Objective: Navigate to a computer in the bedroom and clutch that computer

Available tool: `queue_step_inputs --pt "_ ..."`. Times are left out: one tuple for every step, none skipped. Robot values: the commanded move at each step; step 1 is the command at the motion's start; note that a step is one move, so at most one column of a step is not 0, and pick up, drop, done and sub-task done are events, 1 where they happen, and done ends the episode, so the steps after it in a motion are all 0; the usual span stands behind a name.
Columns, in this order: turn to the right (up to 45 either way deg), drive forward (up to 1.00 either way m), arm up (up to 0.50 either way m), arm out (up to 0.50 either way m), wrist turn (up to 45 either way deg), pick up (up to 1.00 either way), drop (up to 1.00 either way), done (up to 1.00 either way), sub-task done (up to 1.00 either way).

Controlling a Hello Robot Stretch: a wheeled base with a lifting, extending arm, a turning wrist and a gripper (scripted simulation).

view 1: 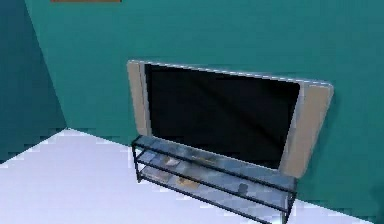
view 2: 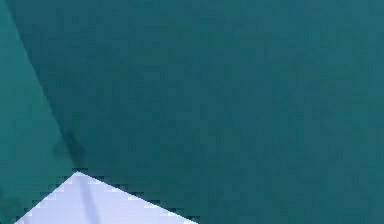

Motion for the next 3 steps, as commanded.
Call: queue_step_inputs --pt "-18.0 0.0 0.0 0.0 0.0 0.0 0.0 0.0 0.0" --pt "0.0 0.25 0.0 0.0 0.0 0.0 0.0 0.0 0.0" --pt "-45.0 0.0 0.0 0.0 0.0 0.0 0.0 0.0 0.0"
